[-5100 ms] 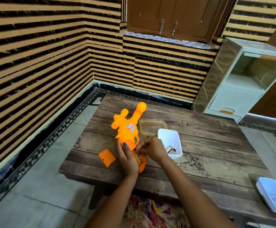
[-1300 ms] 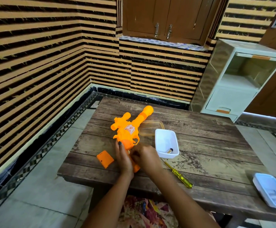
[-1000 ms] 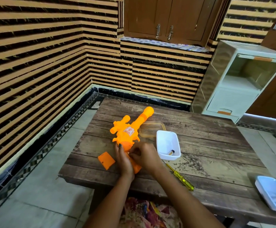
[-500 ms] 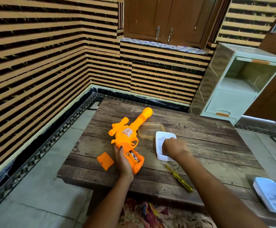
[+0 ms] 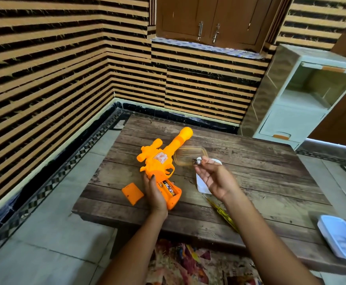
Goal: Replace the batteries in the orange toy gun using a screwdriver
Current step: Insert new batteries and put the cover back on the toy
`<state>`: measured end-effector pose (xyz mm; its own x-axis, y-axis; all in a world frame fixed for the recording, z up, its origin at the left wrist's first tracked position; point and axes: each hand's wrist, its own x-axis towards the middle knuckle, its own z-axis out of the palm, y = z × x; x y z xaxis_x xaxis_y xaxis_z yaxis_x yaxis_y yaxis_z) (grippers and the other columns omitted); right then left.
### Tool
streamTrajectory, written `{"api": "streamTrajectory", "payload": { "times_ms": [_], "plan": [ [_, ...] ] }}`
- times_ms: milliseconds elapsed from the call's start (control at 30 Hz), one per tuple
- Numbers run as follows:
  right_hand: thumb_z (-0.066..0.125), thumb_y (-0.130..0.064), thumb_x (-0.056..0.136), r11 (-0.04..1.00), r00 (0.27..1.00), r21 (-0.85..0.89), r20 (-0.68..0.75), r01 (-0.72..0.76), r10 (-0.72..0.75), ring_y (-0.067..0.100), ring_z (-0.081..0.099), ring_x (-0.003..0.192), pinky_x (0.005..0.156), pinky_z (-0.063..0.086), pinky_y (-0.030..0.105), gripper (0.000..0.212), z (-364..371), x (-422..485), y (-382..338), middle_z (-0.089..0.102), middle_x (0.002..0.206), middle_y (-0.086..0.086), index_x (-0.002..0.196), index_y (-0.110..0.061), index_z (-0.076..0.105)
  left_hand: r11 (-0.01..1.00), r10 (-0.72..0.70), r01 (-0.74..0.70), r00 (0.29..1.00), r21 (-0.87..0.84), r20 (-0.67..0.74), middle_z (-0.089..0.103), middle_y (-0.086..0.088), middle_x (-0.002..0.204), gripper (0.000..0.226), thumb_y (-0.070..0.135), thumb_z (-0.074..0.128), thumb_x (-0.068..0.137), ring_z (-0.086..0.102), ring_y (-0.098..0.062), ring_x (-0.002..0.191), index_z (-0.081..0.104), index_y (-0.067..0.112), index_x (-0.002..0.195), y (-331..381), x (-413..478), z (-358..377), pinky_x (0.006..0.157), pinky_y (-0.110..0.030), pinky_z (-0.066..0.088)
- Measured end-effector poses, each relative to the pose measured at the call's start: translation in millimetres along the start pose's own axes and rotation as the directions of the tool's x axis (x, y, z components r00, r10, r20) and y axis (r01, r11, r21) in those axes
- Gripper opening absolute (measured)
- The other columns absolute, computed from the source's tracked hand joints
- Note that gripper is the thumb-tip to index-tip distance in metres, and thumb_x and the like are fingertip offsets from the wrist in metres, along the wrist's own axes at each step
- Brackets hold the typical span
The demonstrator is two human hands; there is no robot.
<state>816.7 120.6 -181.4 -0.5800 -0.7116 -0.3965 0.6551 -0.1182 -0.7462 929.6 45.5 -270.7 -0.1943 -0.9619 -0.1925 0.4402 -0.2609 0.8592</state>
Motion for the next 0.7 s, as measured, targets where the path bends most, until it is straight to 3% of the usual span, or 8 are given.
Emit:
{"api": "streamTrajectory", "payload": {
  "times_ms": [100, 167, 233, 300, 333, 400, 567, 700],
  "plan": [
    [0.045, 0.011, 0.089, 0.995, 0.996, 0.044, -0.006, -0.086, 0.086, 0.012, 0.066, 0.051, 0.049, 0.054, 0.018, 0.018, 1, -7, 13, 0.069, 0.06, 0.007, 0.089, -0.003, 0.057, 1.0, 0.014, -0.014, 1.0, 0.005, -0.003, 0.057, -0.017, 0.114, 0.036, 0.018, 0.03, 0.099, 0.061, -0.027, 0.078, 0.039, 0.008, 0.133, 0, -1, 0, 0.058, -0.029, 0.054],
    [0.049, 0.014, 0.085, 0.995, 0.999, -0.084, -0.003, -0.045, 0.045, 0.013, 0.067, 0.052, 0.05, 0.054, 0.019, 0.018, 3, -13, 24, 0.069, 0.06, 0.007, 0.084, -0.001, 0.059, 0.999, 0.033, -0.033, 0.999, 0.025, -0.017, 0.054, -0.019, 0.125, 0.041, 0.025, 0.035, 0.096, 0.057, -0.034, 0.099, 0.039, 0.009, 0.134, 2, -3, 1, 0.077, -0.038, 0.052],
    [0.056, 0.015, 0.08, 0.965, 0.999, -0.259, 0.04, 0.037, -0.028, 0.016, 0.067, 0.055, 0.055, 0.056, 0.02, 0.017, 6, -20, 34, 0.068, 0.059, 0.008, 0.078, -0.001, 0.061, 0.999, 0.037, -0.036, 0.999, 0.032, -0.021, 0.054, -0.016, 0.125, 0.052, 0.033, 0.038, 0.087, 0.055, -0.032, 0.106, 0.04, 0.01, 0.134, 6, -6, 3, 0.085, -0.042, 0.047],
    [0.066, 0.009, 0.077, 0.782, 0.98, -0.591, 0.105, 0.196, -0.166, 0.012, 0.064, 0.059, 0.059, 0.055, 0.017, 0.019, 7, -24, 42, 0.066, 0.063, 0.004, 0.071, -0.009, 0.063, 0.999, 0.04, -0.039, 0.999, 0.023, -0.015, 0.054, -0.017, 0.124, 0.047, 0.029, 0.037, 0.091, 0.055, -0.03, 0.105, 0.041, 0.007, 0.132, 7, -6, 3, 0.083, -0.038, 0.048],
    [0.07, 0.003, 0.076, 0.599, 0.957, -0.752, 0.156, 0.275, -0.244, 0.008, 0.063, 0.061, 0.06, 0.054, 0.017, 0.021, 7, -25, 46, 0.065, 0.066, 0.0, 0.068, -0.015, 0.064, 0.999, 0.035, -0.035, 0.999, 0.01, -0.012, 0.053, -0.018, 0.125, 0.04, 0.023, 0.034, 0.096, 0.055, -0.029, 0.105, 0.041, 0.007, 0.132, 7, -6, 3, 0.082, -0.037, 0.048],
    [0.074, -0.005, 0.074, 0.31, 0.904, -0.875, 0.264, 0.37, -0.335, 0.008, 0.065, 0.066, 0.064, 0.054, 0.023, 0.018, 9, -28, 52, 0.067, 0.071, -0.003, 0.068, -0.02, 0.066, 0.999, 0.024, -0.024, 1.0, -0.022, 0.002, 0.054, -0.018, 0.122, 0.034, 0.016, 0.029, 0.099, 0.056, -0.028, 0.101, 0.042, 0.009, 0.13, 5, -4, 3, 0.079, -0.036, 0.048],
    [0.074, -0.01, 0.072, 0.083, 0.839, -0.888, 0.393, 0.453, -0.376, 0.008, 0.063, 0.07, 0.069, 0.053, 0.025, 0.008, 12, -35, 62, 0.071, 0.08, -0.002, 0.078, -0.015, 0.074, 0.999, 0.01, -0.009, 1.0, -0.041, 0.017, 0.056, -0.018, 0.121, 0.046, 0.035, 0.038, 0.084, 0.054, -0.036, 0.104, 0.047, 0.019, 0.125, 8, -6, 2, 0.088, -0.05, 0.045],
    [0.071, -0.005, 0.074, -0.046, 0.792, -0.837, 0.532, 0.545, -0.301, 0.013, 0.065, 0.084, 0.079, 0.052, 0.026, 0.017, 11, -37, 63, 0.073, 0.09, 0.0, 0.087, -0.015, 0.076, 0.999, 0.01, -0.009, 1.0, -0.054, 0.024, 0.057, -0.017, 0.111, 0.03, 0.025, 0.034, 0.096, 0.056, -0.033, 0.091, 0.047, 0.02, 0.122, 5, -3, 1, 0.074, -0.044, 0.049]
  ]
}}
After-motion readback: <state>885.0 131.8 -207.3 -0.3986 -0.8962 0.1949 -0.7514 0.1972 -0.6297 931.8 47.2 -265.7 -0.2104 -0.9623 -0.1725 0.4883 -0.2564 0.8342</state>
